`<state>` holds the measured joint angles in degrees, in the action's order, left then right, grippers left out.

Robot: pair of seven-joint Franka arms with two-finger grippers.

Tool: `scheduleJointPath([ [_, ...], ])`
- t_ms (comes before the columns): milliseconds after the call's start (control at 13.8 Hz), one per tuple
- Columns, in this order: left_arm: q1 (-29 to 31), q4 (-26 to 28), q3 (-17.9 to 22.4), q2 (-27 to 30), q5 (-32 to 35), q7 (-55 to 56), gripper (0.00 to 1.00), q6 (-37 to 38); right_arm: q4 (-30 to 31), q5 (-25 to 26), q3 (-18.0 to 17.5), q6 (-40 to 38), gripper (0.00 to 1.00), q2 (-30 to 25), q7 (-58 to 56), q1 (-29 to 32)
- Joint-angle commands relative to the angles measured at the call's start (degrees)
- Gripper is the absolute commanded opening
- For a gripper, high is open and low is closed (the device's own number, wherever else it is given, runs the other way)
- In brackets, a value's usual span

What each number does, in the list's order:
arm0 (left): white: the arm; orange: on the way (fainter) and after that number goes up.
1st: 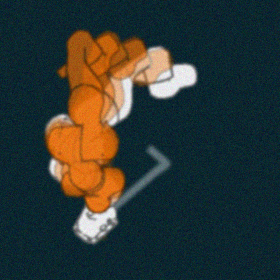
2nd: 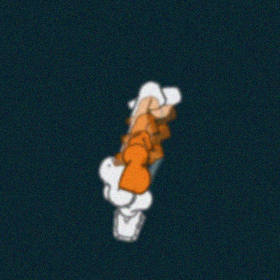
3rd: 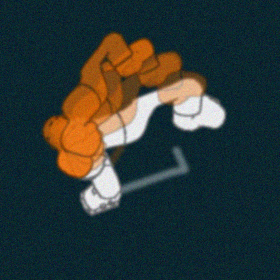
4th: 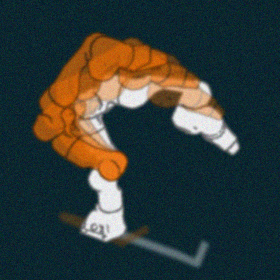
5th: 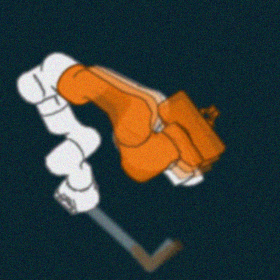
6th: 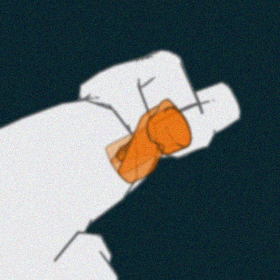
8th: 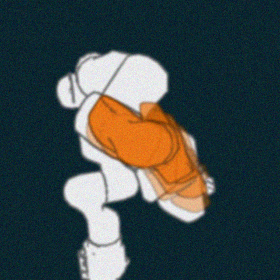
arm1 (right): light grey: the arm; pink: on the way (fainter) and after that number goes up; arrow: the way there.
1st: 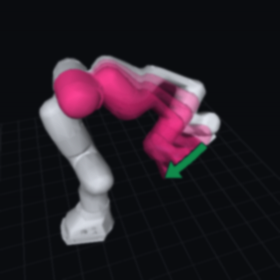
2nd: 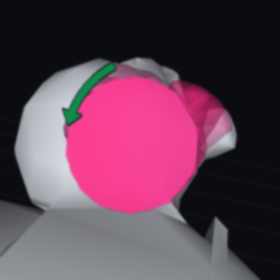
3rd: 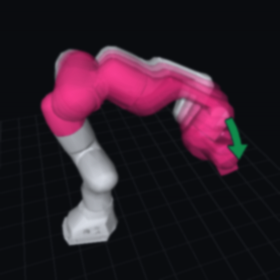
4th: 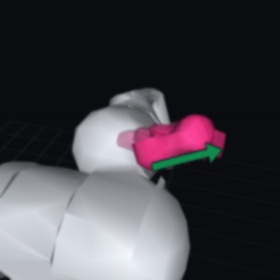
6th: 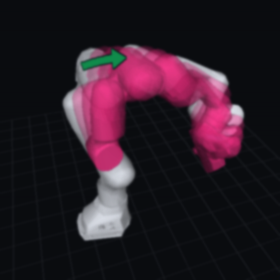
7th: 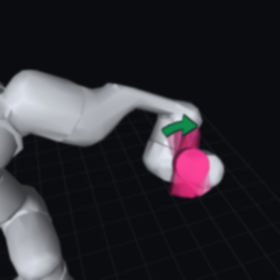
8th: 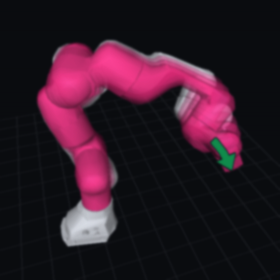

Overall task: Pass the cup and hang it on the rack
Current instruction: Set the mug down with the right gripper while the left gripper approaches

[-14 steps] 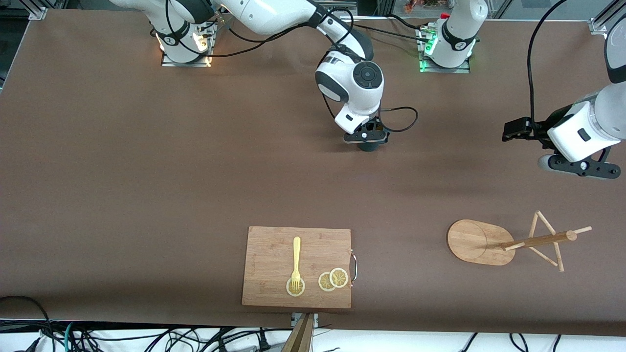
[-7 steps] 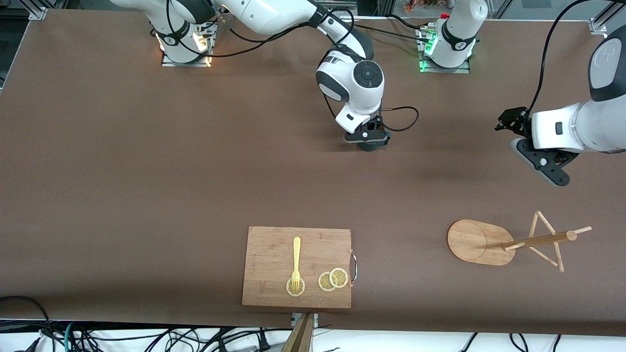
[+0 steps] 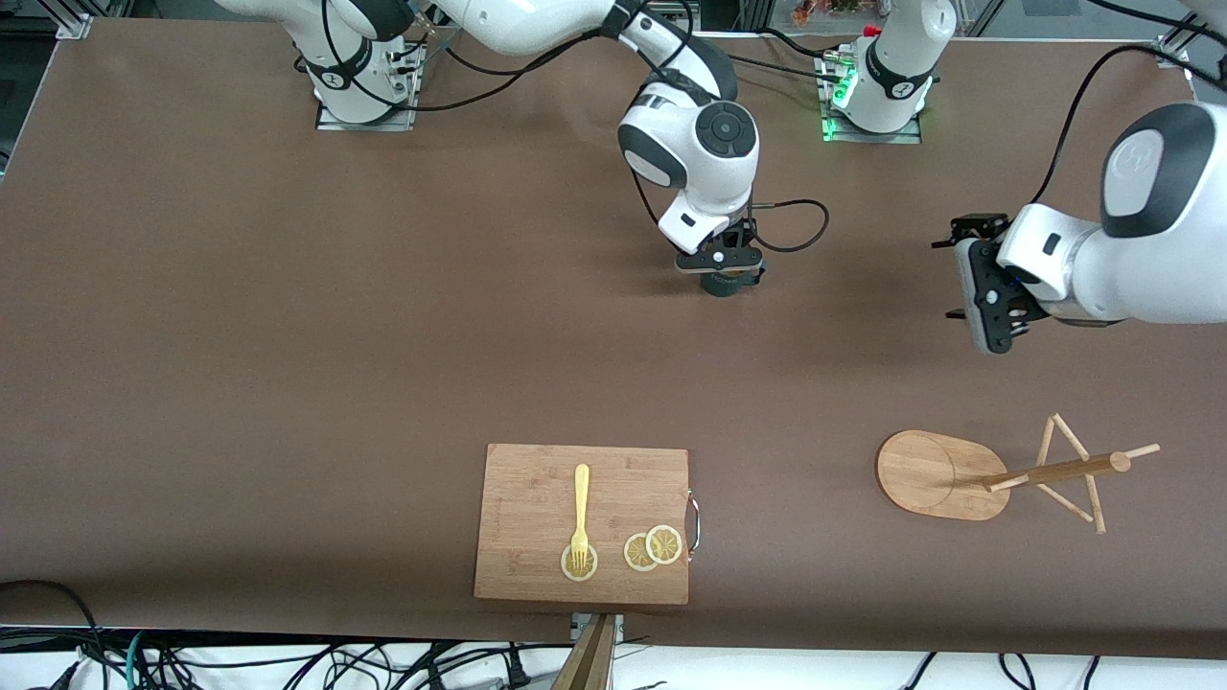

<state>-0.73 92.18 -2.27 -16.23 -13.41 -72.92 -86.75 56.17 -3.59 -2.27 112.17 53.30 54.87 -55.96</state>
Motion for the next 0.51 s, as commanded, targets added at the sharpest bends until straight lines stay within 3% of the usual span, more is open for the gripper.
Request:
scheduleJointPath([
  [0, 0.38, 8.87, 0.07, 2.16, -5.55, -12.64, 1.0, -8.23, 0.79, -2.56, -0.2, -5.8, 1.0, -6.61, -0.55, 3.65],
  [217, 0.64, 18.27, 0.07, 2.95, -15.84, -22.86, 1.0, -18.34, 0.87, -2.83, -0.02, -13.0, 1.0, -12.15, -8.44, 9.8],
  [433, 0.64, 23.99, -1.68, 3.04, -21.99, -27.87, 1.0, -23.71, 1.58, -2.92, 0.33, -16.62, 1.0, -17.51, -9.34, 18.4],
])
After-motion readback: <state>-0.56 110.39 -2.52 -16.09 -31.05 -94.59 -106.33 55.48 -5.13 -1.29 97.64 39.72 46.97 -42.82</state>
